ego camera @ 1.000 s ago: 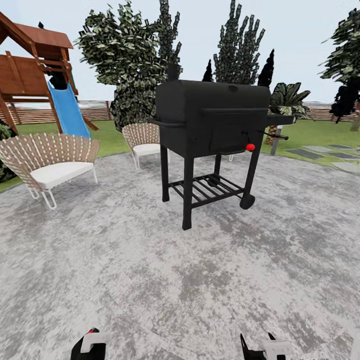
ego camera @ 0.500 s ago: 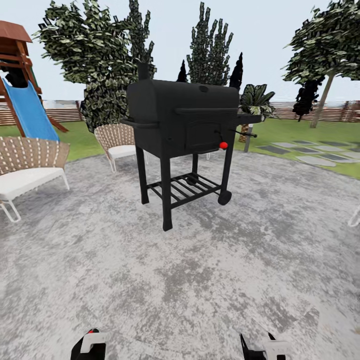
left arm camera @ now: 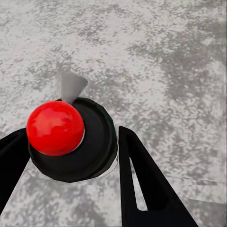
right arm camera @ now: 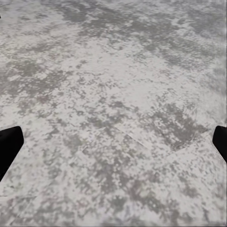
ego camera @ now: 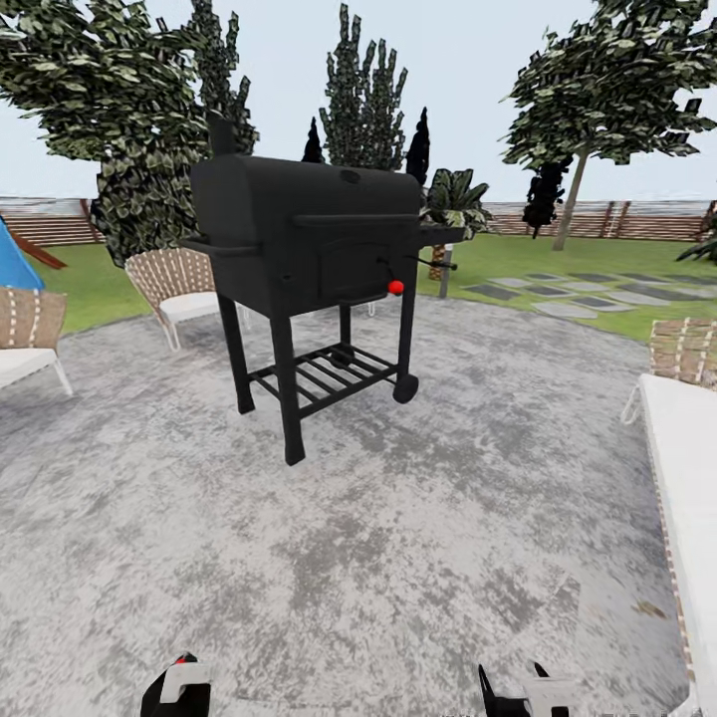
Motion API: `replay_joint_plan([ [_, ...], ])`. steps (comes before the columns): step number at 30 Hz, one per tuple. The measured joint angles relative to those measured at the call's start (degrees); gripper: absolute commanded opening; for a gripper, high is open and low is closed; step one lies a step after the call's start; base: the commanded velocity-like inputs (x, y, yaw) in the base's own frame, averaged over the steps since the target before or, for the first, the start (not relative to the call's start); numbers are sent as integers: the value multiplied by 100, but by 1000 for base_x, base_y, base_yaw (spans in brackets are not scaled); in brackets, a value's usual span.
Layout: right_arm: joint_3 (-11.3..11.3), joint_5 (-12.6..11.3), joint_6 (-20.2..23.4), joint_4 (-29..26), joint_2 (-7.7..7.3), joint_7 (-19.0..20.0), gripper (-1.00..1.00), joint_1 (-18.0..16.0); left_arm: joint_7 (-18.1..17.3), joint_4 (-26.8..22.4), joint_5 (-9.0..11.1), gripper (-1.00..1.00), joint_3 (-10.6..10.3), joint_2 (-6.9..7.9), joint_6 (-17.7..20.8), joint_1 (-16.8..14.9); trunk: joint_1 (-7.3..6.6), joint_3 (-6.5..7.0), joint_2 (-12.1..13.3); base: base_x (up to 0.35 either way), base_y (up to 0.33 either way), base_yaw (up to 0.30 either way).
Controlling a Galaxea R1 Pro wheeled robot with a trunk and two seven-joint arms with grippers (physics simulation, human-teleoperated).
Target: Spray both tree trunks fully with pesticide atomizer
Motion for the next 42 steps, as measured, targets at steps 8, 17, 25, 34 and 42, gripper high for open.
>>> replay_joint_plan([
  [8,0,-6,-2,0,-1,0,100,-1,1,2,2,-100,0,0,0,0,0,-43,0,55,0,-256],
  [17,0,-6,-2,0,0,0,100,1,1,0,5,-100,0,0,-1,0,0,-63,0,17,7,-283],
  [25,0,-6,-2,0,0,0,100,0,4,-5,7,-100,0,0,0,0,0,-63,0,213,194,-294],
  [34,0,-1,-2,1,-1,0,100,0,5,-1,1,-100,-1,0,9,0,0,-63,0,290,198,-294],
  [42,0,-3,-2,0,0,0,100,0,5,0,1,-100,0,0,3,0,0,-63,0,291,196,-294],
])
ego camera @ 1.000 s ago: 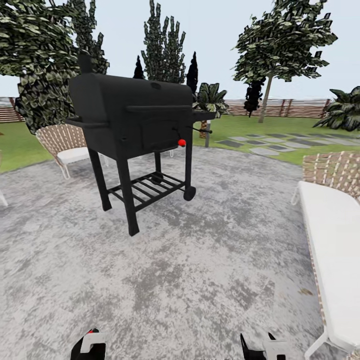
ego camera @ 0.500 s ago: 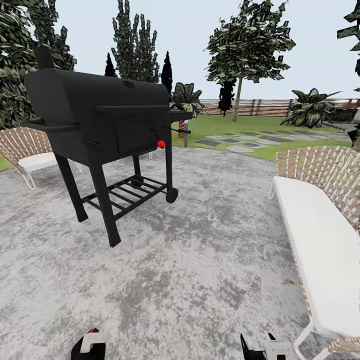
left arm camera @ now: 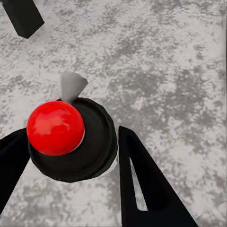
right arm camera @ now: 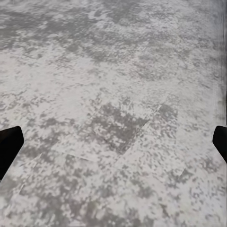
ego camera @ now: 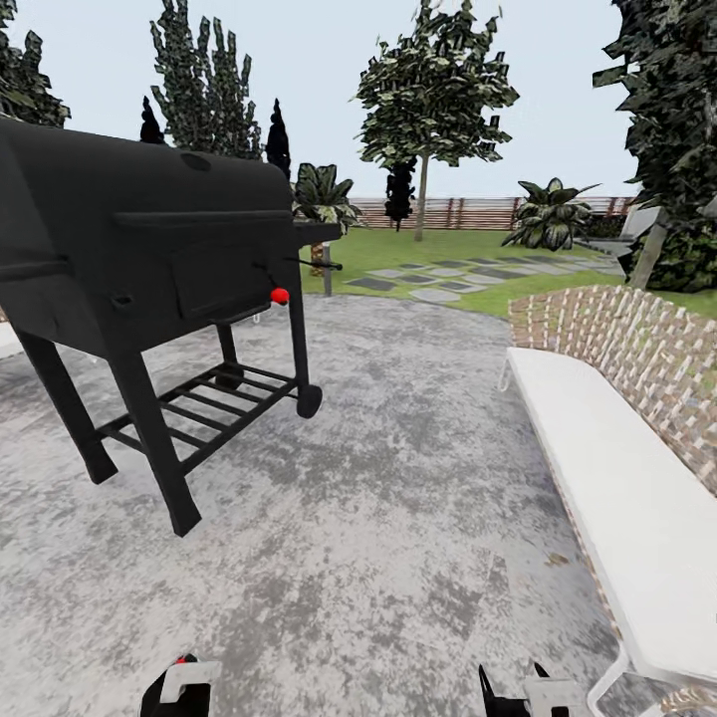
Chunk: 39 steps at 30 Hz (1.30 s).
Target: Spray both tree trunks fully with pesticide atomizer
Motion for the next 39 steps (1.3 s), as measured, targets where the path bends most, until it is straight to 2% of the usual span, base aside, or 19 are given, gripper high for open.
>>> replay_joint_plan([
  [11,0,-2,1,1,0,0,100,0,0,-1,-1,-100,0,0,-3,0,0,0,0,313,130,-294],
  [23,0,-1,0,0,-2,0,100,0,0,-3,-1,-100,0,9,-3,0,0,0,0,336,7,-285],
  [39,0,14,7,9,-9,26,100,0,0,-4,7,-100,0,9,-3,0,0,0,0,338,0,-12],
])
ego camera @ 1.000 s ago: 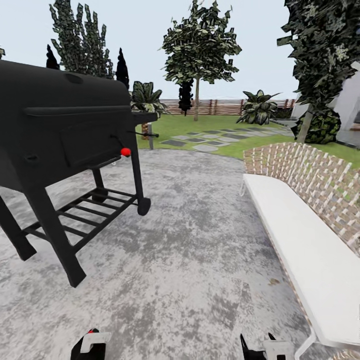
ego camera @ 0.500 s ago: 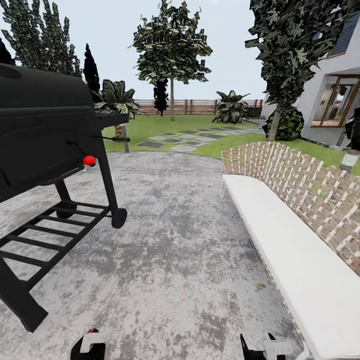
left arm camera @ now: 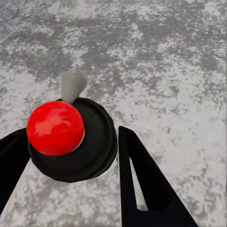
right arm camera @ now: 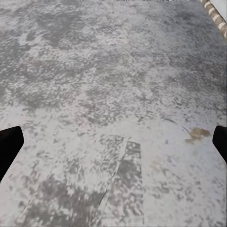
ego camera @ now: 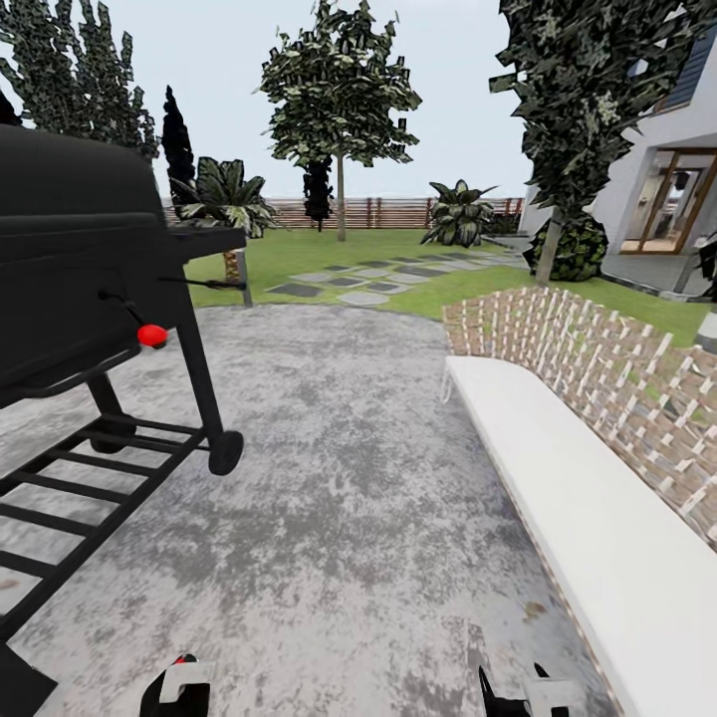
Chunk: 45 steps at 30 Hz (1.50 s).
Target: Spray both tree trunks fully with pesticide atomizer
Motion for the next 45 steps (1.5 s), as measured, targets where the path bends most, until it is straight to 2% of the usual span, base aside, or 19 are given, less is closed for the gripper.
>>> replay_joint_plan([
  [45,0,0,1,35,3,-1,100,1,0,9,6,-100,0,0,-9,0,0,0,0,338,0,0],
])
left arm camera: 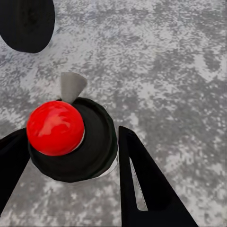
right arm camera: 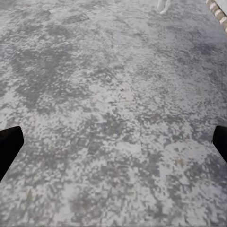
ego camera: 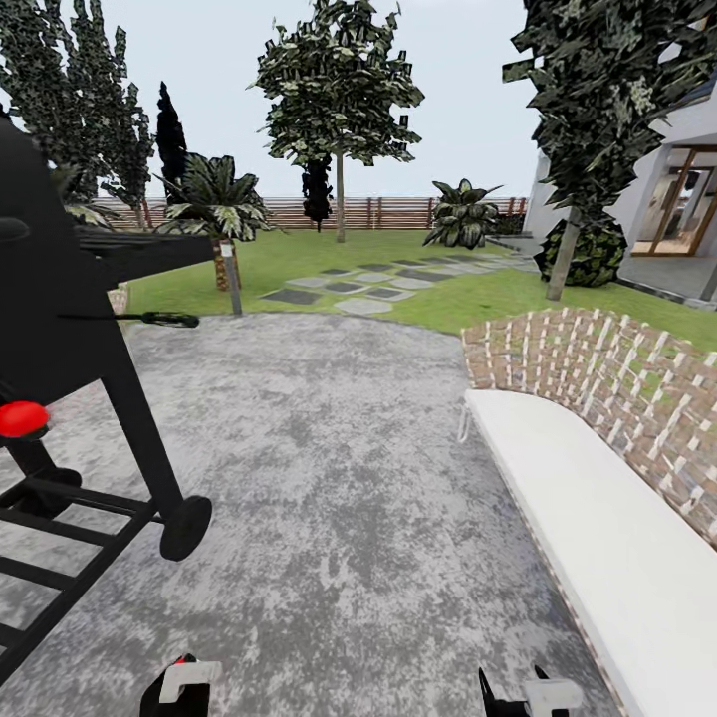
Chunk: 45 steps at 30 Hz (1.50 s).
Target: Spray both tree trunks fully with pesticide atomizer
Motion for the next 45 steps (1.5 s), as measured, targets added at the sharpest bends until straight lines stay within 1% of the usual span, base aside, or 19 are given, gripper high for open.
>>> replay_joint_plan([
  [5,8,-6,-5,294,6,-11,100,-1,0,0,3,-100,0,0,-3,0,0,0,0,339,0,0],
  [13,2,-8,-34,343,6,-33,100,0,0,0,3,-100,0,0,-7,4,0,0,0,339,0,0],
  [14,-4,-19,-365,395,6,-34,100,-1,0,0,3,-100,0,0,-8,6,0,0,0,339,0,0],
  [16,-5,-23,-756,523,6,-34,100,0,0,0,3,-100,0,0,-4,7,0,0,0,339,0,0],
  [17,-3,-21,-963,671,6,-34,100,-2,0,0,3,-100,0,0,-4,6,0,0,0,339,0,0],
  [18,-2,-17,-1077,824,6,-30,100,-4,0,0,3,-100,0,0,-6,7,0,0,0,339,0,0],
  [20,-1,-24,-1163,1039,6,-26,100,-7,0,0,1,-100,0,0,-8,6,0,0,0,339,0,0],
  [26,16,-20,-1193,1258,14,8,100,-8,0,-1,3,-100,0,0,-16,8,0,0,0,339,0,0],
  [27,18,-21,-1193,1454,51,4,100,-7,0,-1,3,-100,0,0,-17,8,0,0,0,339,0,0],
  [30,13,-21,-1194,1725,176,2,100,-8,-1,-4,3,-100,0,0,-18,8,0,0,0,339,0,0],
  [34,17,-24,-1194,1841,220,14,100,-8,-1,-3,3,-100,0,0,-16,8,0,0,0,339,0,0],
  [36,18,-23,-1194,1993,242,17,100,-8,-2,-1,3,-100,0,0,-12,8,0,0,0,339,0,0],
  [37,19,-23,-1194,2174,281,18,100,-7,-1,-2,3,-100,0,0,-14,9,0,0,0,339,0,0],
  [40,19,-23,-1194,2394,335,19,100,-8,0,-2,3,-100,0,0,-12,9,0,0,0,339,0,0],
  [42,17,-24,-1194,2454,395,15,100,-9,0,-1,3,-100,0,0,-10,6,0,0,0,339,0,0],
  [45,11,-22,-1194,2490,435,11,100,-9,0,0,3,-100,0,0,-9,8,0,0,0,339,0,0],
])
